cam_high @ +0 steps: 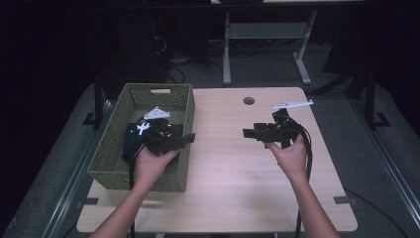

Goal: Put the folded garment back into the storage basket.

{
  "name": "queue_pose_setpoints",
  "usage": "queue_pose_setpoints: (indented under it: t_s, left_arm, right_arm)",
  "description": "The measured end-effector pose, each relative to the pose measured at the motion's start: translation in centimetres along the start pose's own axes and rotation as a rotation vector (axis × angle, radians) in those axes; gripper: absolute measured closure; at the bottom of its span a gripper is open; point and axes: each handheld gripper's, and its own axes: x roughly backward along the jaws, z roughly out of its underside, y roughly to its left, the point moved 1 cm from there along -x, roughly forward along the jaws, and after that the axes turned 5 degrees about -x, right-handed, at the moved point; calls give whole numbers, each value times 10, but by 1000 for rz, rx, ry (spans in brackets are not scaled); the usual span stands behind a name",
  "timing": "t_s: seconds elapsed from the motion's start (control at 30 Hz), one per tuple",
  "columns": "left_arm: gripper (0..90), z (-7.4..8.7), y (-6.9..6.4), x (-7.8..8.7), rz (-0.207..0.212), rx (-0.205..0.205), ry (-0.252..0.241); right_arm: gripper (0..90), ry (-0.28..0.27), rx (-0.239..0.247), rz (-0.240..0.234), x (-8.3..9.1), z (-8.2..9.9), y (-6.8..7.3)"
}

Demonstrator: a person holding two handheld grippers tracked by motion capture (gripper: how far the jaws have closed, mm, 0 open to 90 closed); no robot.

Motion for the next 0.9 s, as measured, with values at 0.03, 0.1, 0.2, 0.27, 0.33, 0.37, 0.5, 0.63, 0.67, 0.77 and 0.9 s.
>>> queue_pose_setpoints:
  t_s: [0.03,0.1,0.2,0.27,0.33,0.37,0.5,0.63,0.67,0.77,0.9]
  left_arm:
    - [265,0,-2,-1,3,0,-1]
    - [262,-2,-8,-5,12,-3,-4]
    - [261,-2,-17,-11,25,-19,-5]
    - [261,-2,-25,-15,36,-29,-7]
    - [261,-2,-31,-18,43,-43,-5]
    - [260,-2,-34,-20,50,-45,-6]
    - [256,-1,-49,-28,75,-68,6]
    - [254,2,-63,-34,91,-89,5]
    - [255,3,-67,-36,97,-90,3]
    - [251,6,-75,-41,97,-102,8]
    - [249,13,-86,-50,119,-93,15]
  right_arm:
    - [364,1,-6,5,3,2,-2]
    - [362,-8,-10,13,7,4,-6]
    - [356,-11,-16,23,15,9,-14]
    - [354,-12,-22,32,20,12,-18]
    - [352,-13,-30,45,26,16,-22]
    - [352,-17,-31,48,28,18,-25]
    - [346,-30,-46,66,41,27,-35]
    - [342,-34,-63,87,51,37,-43]
    - [342,-37,-67,92,53,40,-45]
    - [344,-45,-78,115,60,51,-51]
    - [336,-45,-92,133,68,63,-60]
